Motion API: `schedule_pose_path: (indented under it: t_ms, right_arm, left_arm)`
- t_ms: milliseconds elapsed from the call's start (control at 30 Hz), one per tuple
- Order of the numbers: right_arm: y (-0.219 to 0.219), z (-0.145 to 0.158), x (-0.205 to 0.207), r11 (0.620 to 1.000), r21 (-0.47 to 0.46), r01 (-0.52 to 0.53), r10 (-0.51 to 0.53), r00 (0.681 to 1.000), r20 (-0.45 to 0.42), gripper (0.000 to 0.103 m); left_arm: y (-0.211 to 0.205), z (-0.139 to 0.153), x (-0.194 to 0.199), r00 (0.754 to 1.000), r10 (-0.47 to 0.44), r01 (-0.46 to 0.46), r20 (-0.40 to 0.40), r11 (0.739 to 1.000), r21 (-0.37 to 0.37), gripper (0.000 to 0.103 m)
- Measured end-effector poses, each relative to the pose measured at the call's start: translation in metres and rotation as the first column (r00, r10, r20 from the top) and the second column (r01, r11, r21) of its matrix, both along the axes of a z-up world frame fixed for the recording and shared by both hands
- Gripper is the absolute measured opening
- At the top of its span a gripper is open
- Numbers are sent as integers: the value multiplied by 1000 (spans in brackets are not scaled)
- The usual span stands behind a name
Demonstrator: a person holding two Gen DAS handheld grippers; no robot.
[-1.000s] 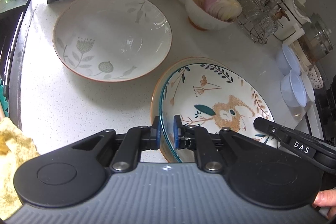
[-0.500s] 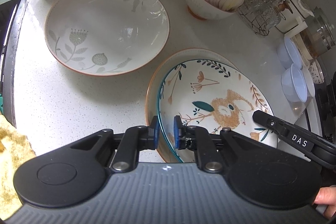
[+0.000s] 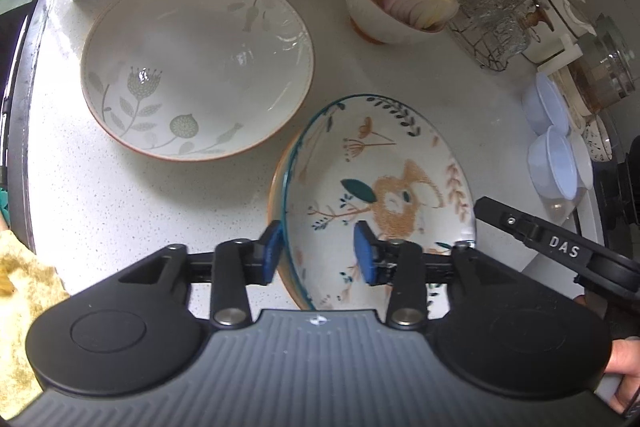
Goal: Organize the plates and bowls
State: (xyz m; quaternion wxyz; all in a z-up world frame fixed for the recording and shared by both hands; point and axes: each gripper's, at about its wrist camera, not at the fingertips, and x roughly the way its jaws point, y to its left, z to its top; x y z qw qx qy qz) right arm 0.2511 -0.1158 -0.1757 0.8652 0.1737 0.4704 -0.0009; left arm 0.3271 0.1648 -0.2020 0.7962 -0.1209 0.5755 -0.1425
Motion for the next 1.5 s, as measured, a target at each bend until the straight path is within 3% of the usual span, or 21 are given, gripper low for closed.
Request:
schedule_pose_path:
  t_ms: [100, 433, 600, 967, 1267, 1500]
  right_arm:
    - [-1, 5, -3, 1000, 2, -1, 1, 1000, 21, 17]
    - [4, 45, -17, 998, 9, -58, 56, 988, 141, 17]
    - [5, 77, -31, 995, 2, -99, 96, 971, 217, 17]
    - [-18, 136, -80, 983, -16, -182, 175, 913, 369, 17]
    - [-35, 152, -121, 974, -60, -220, 224, 874, 432, 17]
    - [-41, 154, -136, 969, -57, -241, 241, 868, 434, 17]
  left_arm:
    - [-4, 4, -1, 1000, -23, 22, 12, 998, 60, 57]
    - [-5, 51, -26, 987, -5, -8, 163, 997, 77, 57]
    - [-11, 97, -52, 960, -17, -20, 279, 991, 129, 57]
    - [-32, 167, -127, 889, 18, -81, 458, 990, 119, 57]
    - [-55, 182, -177, 855, 59, -133, 515, 985, 108, 57]
    - [-64, 180, -198, 850, 83, -159, 520, 982, 103, 57]
